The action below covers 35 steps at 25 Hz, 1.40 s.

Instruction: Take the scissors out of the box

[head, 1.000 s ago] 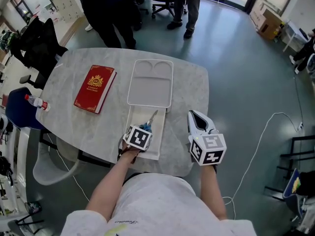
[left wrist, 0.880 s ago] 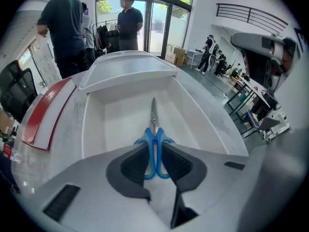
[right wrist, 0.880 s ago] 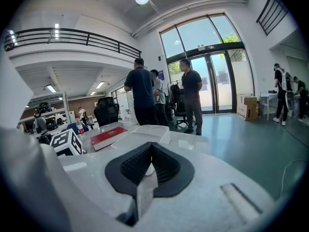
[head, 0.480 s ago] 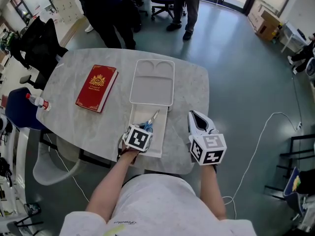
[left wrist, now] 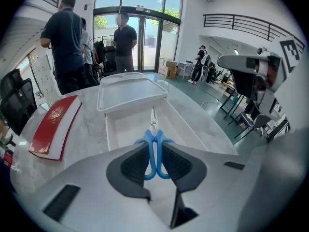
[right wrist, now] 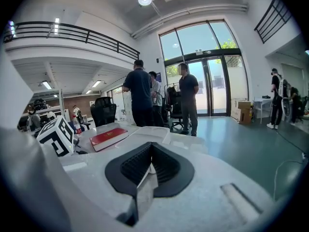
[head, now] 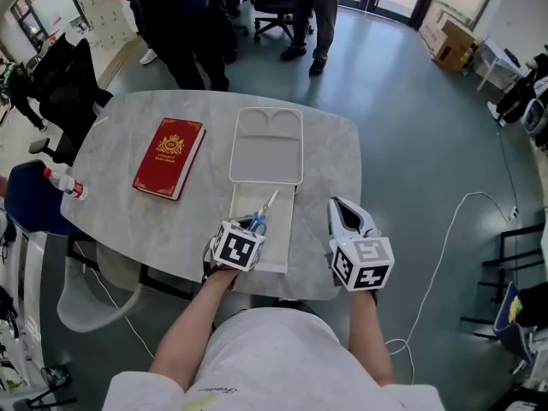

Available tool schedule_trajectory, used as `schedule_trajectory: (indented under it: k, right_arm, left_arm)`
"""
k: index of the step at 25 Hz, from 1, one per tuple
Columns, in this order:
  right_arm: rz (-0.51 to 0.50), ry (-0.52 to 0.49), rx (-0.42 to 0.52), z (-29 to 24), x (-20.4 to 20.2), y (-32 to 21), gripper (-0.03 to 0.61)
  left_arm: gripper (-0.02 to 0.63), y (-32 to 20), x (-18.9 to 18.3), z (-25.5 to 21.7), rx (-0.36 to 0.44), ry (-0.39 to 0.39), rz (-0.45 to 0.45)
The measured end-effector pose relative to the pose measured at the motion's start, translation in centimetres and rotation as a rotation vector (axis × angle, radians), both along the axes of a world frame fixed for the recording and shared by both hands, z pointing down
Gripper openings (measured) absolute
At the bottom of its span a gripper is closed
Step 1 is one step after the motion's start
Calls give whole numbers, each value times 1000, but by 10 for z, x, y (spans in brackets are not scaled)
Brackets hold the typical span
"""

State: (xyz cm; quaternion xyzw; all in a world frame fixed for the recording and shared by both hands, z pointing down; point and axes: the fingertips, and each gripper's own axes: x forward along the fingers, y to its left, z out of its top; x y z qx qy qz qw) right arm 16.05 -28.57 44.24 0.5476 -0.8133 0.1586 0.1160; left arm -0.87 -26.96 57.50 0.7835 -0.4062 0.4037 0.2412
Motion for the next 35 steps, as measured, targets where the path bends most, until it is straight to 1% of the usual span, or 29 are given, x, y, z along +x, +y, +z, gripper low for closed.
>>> schedule_trajectory:
  k: [11, 17, 27, 35]
  right_arm:
    - [44, 22, 21, -12, -10, 25, 6]
    - [65, 32, 33, -18, -14, 40, 5]
    - [94, 47, 62, -32, -18, 65, 6]
    - [119, 49, 93, -41, -24, 87, 6]
  left_arm:
    - [80, 8, -19, -42, 94, 64, 5]
    - [81, 10, -32, -71, 177, 105, -11]
    - [81, 18, -57, -121, 337, 187, -51]
    - [81, 33, -81, -146, 431, 228, -83]
